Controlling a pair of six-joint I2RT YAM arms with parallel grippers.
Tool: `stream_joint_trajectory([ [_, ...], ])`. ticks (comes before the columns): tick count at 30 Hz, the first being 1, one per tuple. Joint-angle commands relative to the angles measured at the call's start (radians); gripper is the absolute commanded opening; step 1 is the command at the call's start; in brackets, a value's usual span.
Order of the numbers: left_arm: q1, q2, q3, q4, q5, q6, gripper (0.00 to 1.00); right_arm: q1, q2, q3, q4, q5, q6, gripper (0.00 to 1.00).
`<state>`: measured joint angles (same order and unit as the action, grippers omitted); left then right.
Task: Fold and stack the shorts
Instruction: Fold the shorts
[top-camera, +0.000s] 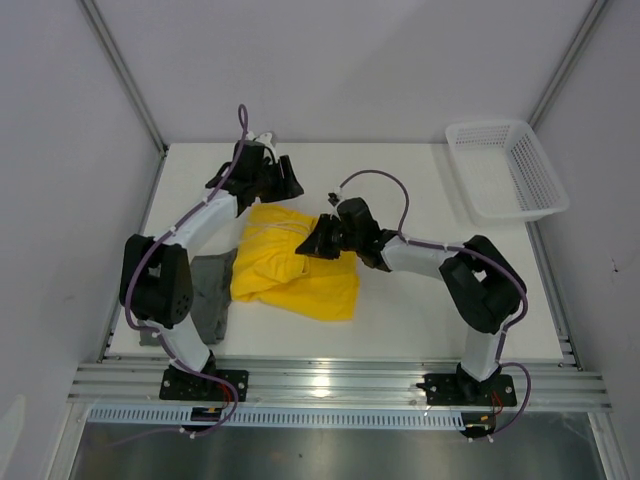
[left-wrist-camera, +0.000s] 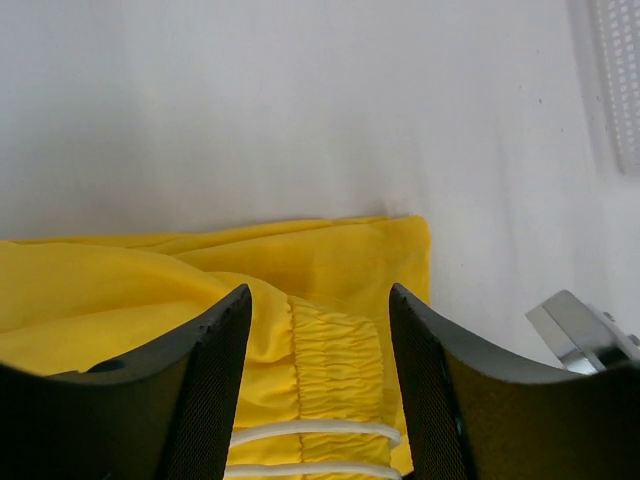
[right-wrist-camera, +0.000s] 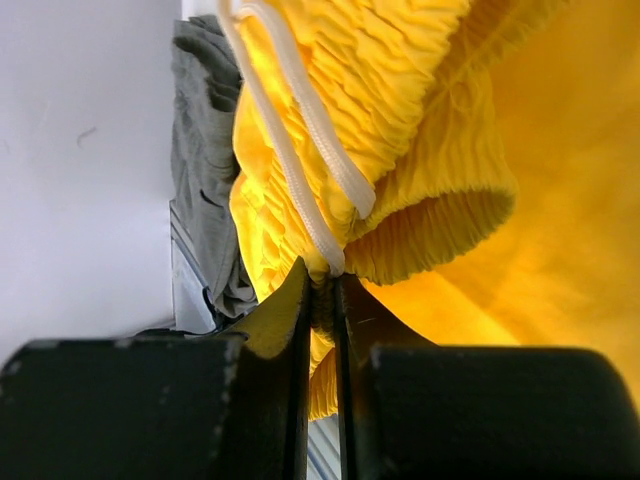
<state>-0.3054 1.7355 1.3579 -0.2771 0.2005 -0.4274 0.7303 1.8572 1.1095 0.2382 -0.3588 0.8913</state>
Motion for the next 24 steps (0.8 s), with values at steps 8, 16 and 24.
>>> stream_joint_trajectory([
  [8,0.009,0.012,0.040,-0.028,-0.009,0.039,0.60,-0.031,-0.217,-0.033,-0.100,0.021,-0.074,0.00],
  [16,0.009,0.123,0.137,-0.020,0.141,0.125,0.59,-0.031,-0.247,-0.036,-0.132,-0.049,-0.110,0.00],
  [24,0.009,0.343,0.389,-0.166,0.368,0.210,0.57,-0.019,-0.225,-0.002,-0.200,-0.103,-0.181,0.00],
])
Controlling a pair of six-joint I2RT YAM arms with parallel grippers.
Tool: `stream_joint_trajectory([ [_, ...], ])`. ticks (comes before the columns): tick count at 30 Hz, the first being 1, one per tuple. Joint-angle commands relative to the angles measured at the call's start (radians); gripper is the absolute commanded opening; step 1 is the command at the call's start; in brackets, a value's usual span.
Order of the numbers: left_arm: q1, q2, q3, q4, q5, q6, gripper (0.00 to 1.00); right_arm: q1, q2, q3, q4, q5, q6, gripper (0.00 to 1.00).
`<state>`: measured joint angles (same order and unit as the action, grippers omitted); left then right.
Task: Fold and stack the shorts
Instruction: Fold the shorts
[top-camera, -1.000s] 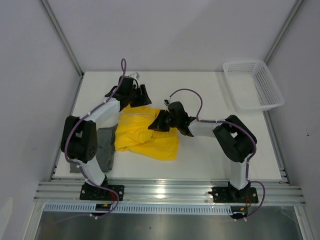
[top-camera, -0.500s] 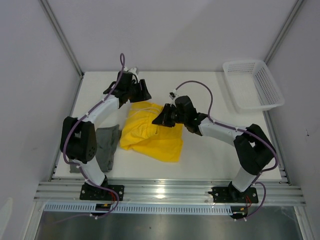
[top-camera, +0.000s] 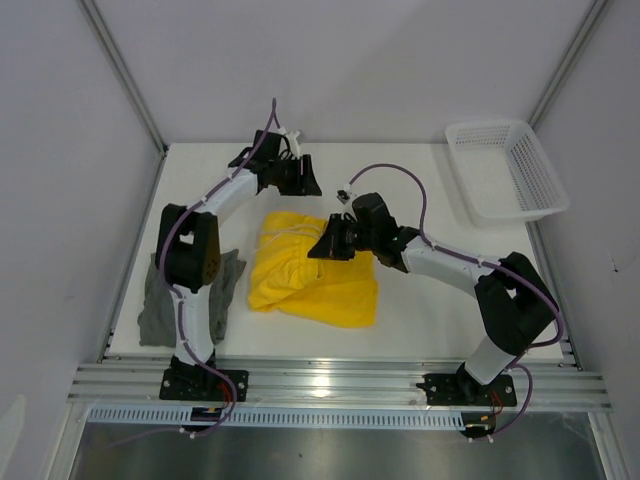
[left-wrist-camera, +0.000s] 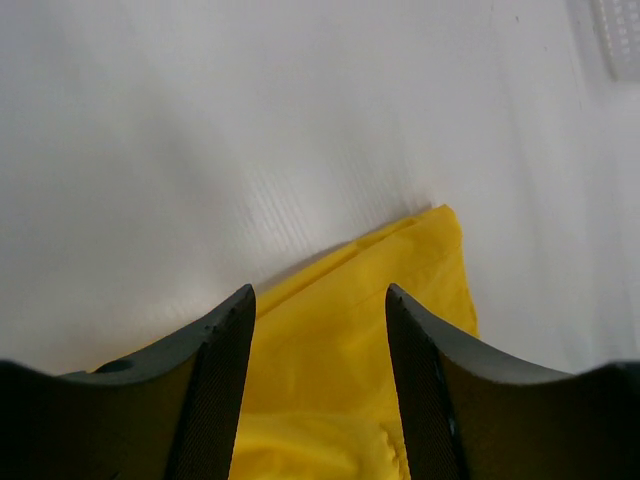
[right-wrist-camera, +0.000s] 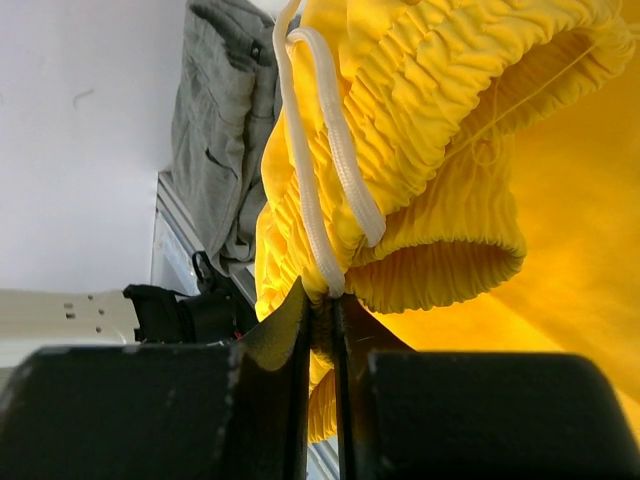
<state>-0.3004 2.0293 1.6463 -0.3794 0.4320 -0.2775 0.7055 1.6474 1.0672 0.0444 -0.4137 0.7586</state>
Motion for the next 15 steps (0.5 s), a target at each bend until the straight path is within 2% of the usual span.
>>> stream_joint_trajectory([
  [1,0.004,0.083,0.131,-0.084,0.164,0.073,0.57,0.006,-0.012,0.039,-0.011,-0.050,-0.054,0.00],
  [4,0.004,0.106,0.159,-0.128,0.215,0.101,0.56,0.005,-0.012,0.031,-0.011,-0.048,-0.053,0.00],
  [9,0.004,0.068,0.058,-0.062,0.347,0.104,0.53,-0.011,0.006,0.037,-0.002,-0.054,-0.042,0.00],
  [14,0.004,0.127,0.128,-0.199,0.447,0.195,0.49,-0.014,0.012,0.040,0.003,-0.053,-0.036,0.00],
  [15,0.003,0.144,0.139,-0.217,0.502,0.211,0.49,-0.014,0.015,0.042,0.002,-0.054,-0.035,0.00],
])
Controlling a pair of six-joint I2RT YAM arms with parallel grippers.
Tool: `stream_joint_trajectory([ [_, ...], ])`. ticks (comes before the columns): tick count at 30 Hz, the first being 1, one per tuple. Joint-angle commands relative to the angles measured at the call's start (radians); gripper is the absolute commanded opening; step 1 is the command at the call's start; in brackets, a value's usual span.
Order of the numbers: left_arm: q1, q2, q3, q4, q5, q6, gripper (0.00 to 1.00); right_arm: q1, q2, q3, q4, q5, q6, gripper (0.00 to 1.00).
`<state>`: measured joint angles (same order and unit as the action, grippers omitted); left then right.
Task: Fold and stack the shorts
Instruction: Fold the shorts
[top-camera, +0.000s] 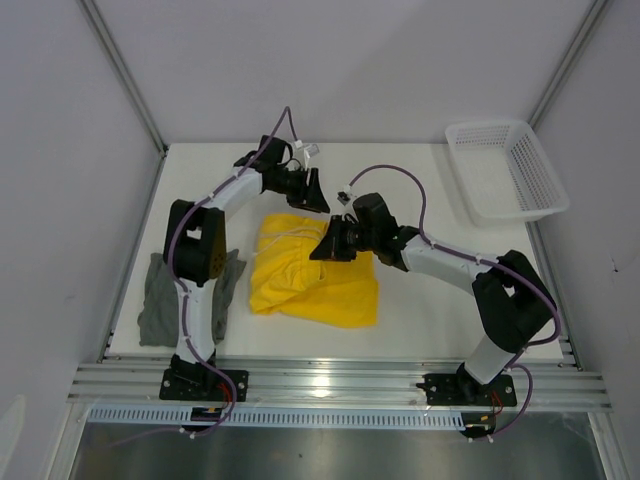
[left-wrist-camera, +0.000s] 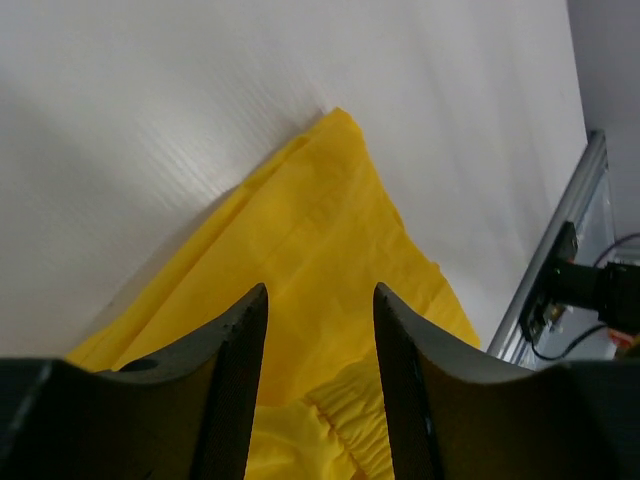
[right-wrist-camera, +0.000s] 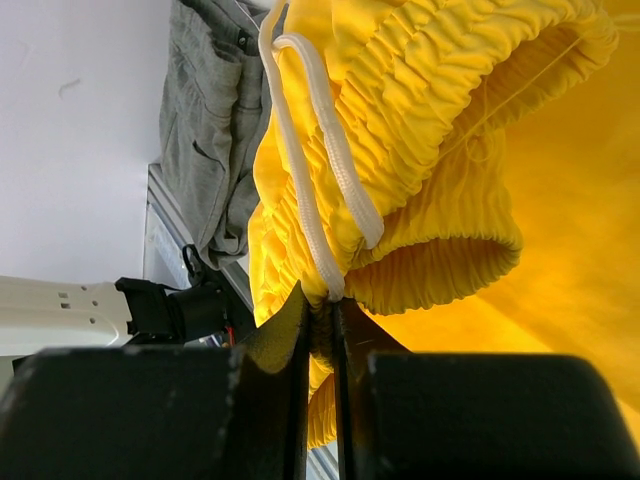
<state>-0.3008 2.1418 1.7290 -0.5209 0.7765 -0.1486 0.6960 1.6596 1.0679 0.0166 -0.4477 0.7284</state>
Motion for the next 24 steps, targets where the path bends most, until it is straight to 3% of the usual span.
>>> stream_joint_trajectory([
  [1,0.003,0.061,0.088,-0.097,0.184,0.121,0.49,-0.006,0.003,0.044,0.031,-0.023,-0.003,0.00],
  [3,0.003,0.087,0.125,-0.180,0.214,0.193,0.50,-0.007,0.012,0.046,0.029,-0.025,0.000,0.00],
  [9,0.003,0.196,0.219,-0.327,0.135,0.241,0.55,-0.012,0.020,0.063,0.020,-0.042,-0.001,0.00],
  [24,0.011,0.291,0.280,-0.356,-0.066,0.225,0.55,-0.018,0.006,0.030,-0.004,-0.040,-0.035,0.00],
])
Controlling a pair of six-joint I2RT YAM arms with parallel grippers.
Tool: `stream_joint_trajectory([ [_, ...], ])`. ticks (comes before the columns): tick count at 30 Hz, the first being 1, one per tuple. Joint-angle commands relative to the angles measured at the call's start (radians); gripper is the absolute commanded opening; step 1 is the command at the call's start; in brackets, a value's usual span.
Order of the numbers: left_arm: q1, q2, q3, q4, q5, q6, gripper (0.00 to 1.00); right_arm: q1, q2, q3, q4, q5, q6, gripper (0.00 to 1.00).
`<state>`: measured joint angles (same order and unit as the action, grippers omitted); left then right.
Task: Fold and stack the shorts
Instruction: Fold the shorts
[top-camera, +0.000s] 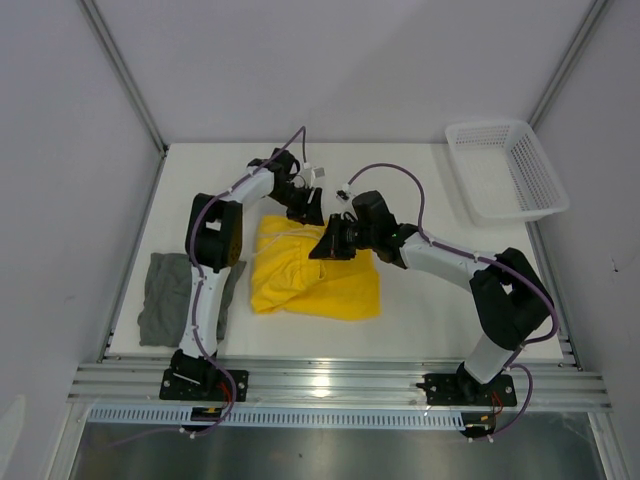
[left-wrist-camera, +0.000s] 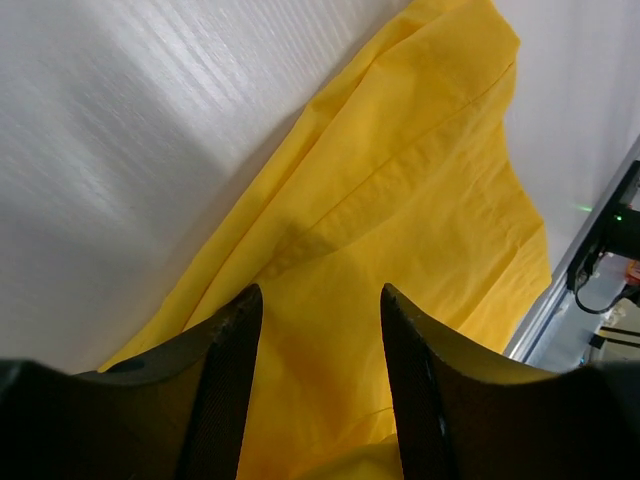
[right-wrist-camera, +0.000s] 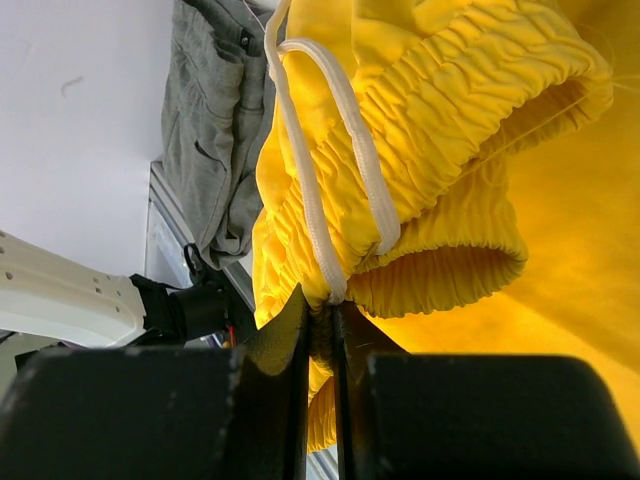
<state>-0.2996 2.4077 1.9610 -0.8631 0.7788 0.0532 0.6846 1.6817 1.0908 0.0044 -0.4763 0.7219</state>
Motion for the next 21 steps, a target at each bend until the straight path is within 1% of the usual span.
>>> stream_joint_trajectory([
  [1,0.010,0.028,0.053,-0.016,-0.090,0.023,0.55,-0.010,-0.020,0.000,0.006,-0.012,-0.038,0.00],
  [6,0.008,0.031,0.065,-0.020,-0.099,0.031,0.55,-0.036,-0.057,-0.045,0.002,-0.019,-0.070,0.00],
  [11,-0.004,0.028,0.067,-0.030,-0.121,0.063,0.55,-0.066,-0.080,-0.032,-0.056,-0.042,-0.113,0.00],
  [20,-0.029,0.028,0.073,-0.037,-0.133,0.094,0.55,-0.141,-0.054,0.135,-0.208,-0.140,-0.285,0.00],
  [21,-0.030,0.027,0.070,-0.039,-0.133,0.102,0.55,-0.148,-0.048,0.155,-0.248,-0.148,-0.324,0.00],
])
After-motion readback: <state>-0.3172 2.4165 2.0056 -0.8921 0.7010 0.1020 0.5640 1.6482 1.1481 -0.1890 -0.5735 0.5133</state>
